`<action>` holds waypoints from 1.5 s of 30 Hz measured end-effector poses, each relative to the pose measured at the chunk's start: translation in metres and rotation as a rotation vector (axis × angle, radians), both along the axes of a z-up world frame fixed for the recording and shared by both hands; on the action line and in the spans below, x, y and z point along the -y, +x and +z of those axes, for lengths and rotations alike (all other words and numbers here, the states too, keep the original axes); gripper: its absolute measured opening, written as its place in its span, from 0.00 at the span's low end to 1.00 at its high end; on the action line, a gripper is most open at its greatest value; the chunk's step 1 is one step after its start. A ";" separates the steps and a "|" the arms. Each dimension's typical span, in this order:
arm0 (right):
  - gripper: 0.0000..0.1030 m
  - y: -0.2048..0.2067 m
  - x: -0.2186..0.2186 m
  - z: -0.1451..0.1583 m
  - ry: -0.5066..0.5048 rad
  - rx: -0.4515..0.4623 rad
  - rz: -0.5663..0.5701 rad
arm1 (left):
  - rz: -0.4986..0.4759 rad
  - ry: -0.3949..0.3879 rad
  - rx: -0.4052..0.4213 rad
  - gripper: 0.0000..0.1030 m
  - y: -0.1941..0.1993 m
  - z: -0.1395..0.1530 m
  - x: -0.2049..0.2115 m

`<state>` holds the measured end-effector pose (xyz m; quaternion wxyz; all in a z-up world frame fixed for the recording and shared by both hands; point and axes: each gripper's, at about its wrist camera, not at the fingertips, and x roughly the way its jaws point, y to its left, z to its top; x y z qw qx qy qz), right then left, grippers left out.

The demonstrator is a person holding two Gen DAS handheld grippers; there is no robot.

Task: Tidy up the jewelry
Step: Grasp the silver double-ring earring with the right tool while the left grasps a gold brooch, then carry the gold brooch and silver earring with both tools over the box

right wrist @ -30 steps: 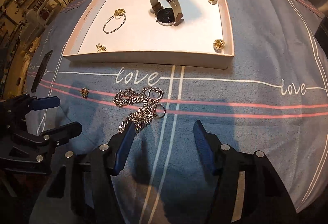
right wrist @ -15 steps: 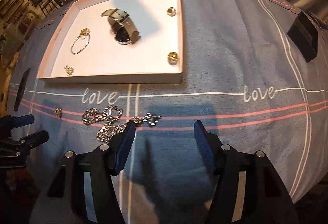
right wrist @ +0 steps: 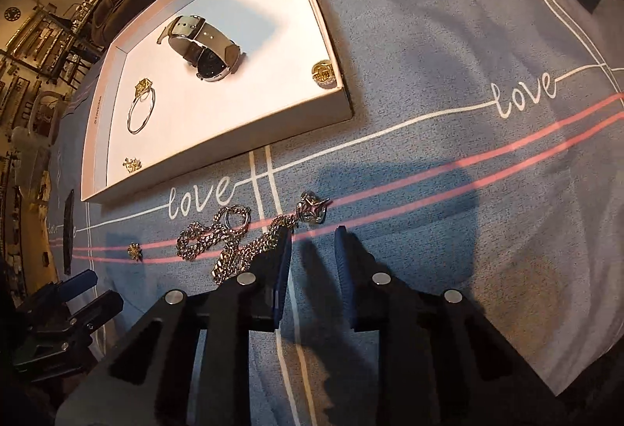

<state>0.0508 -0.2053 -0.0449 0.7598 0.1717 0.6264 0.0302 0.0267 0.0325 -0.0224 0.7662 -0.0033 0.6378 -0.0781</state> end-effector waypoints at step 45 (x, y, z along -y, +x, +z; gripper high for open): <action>0.05 -0.008 0.005 0.052 -0.025 0.142 0.151 | -0.022 -0.053 0.106 0.17 0.017 0.009 0.003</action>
